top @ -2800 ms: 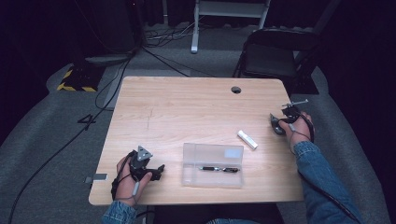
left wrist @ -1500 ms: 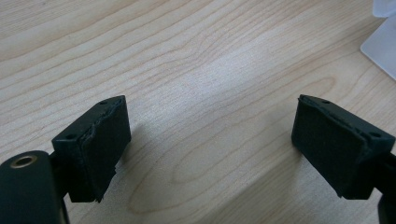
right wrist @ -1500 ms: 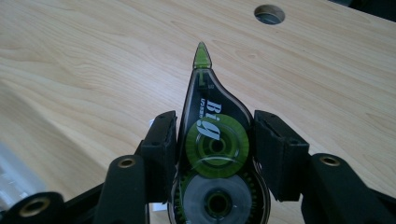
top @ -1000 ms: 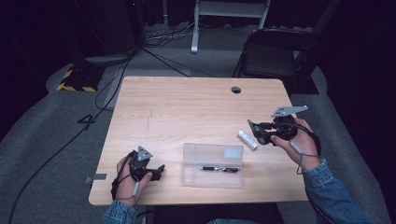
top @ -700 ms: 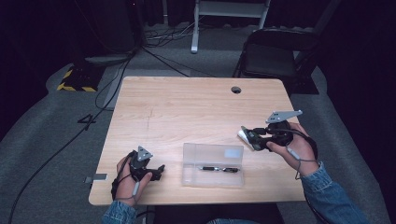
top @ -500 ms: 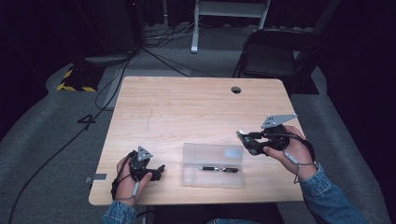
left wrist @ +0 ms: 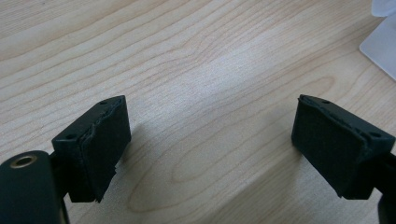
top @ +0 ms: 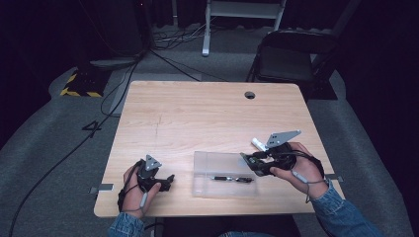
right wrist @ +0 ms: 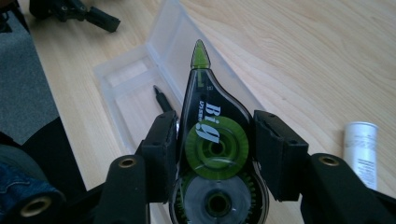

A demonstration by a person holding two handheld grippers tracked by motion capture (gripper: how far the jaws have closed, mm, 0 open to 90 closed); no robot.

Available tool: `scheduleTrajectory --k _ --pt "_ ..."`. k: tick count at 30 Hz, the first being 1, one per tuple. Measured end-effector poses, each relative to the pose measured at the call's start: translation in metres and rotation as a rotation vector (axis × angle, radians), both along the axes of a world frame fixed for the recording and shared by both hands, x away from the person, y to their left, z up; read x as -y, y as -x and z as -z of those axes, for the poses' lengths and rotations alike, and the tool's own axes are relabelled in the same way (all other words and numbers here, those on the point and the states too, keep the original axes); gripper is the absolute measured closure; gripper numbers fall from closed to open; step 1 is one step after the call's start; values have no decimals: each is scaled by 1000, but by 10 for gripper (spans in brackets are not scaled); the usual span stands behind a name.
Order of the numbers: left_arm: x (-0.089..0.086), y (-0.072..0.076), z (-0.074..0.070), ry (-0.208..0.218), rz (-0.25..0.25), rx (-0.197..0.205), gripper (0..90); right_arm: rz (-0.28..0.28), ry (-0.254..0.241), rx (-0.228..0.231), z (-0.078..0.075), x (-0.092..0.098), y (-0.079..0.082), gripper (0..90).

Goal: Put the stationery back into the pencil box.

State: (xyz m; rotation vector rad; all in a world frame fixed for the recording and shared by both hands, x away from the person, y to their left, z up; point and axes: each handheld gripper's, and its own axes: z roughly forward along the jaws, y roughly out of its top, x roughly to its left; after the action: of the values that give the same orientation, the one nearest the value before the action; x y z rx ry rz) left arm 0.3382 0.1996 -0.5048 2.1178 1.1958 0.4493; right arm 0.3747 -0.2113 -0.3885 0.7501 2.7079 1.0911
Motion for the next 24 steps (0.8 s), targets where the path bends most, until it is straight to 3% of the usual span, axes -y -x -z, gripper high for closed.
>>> scheduleTrajectory --k 7,19,24 --pt "0 0 0 0 0 0 122 -46 7 -6 7 -8 5 523" --pt "0 0 0 0 0 0 122 -121 32 -52 34 -25 12 523" --pt "0 0 0 0 0 0 122 -150 49 -50 42 -29 13 523"
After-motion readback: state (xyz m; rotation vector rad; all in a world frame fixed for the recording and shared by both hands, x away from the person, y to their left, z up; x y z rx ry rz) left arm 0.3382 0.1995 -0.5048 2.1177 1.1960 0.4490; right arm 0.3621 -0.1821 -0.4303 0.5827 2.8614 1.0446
